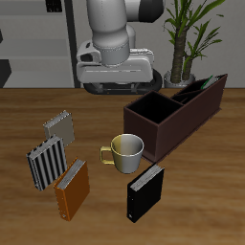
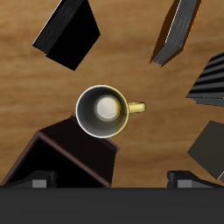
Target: Place the green book into the left desk caddy's left compartment and place the black book into the left desk caddy's right compartment and place the orange book into the left desk caddy's right compartment
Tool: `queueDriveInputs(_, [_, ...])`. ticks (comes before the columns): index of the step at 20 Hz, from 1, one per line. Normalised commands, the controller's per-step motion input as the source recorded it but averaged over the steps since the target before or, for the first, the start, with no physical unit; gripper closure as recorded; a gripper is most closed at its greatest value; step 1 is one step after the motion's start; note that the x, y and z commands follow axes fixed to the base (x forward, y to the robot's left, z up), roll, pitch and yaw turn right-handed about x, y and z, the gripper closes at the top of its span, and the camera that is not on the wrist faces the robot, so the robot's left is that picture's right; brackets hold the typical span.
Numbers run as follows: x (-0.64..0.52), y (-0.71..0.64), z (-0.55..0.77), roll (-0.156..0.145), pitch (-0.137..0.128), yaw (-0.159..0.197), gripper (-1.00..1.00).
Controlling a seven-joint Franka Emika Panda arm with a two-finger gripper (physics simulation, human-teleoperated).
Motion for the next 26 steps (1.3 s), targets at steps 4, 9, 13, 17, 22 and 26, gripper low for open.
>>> queueDriveInputs(4, [0.03, -0.39, 0.07, -0.029, -0.003, -0.080, -1.00])
queueDriveInputs(9, [0.05, -0.28, 0.07, -0.033, -0.017, -0.013, -1.00])
queueDriveInputs(13, [0.06, -0.36, 0.04, -0.023, -0.022, 0.040, -1.00])
queueDriveInputs(17, [0.10, -0.38, -0.04, -0.019, 0.011, 0.002, -1.00])
queueDriveInputs(22, [0.10, -0.42, -0.09, -0.004, -0.011, 0.045, -1.00])
queueDriveInputs(26, [0.10, -0.36, 0.02, -0.027, -0.001, -0.036, -1.00])
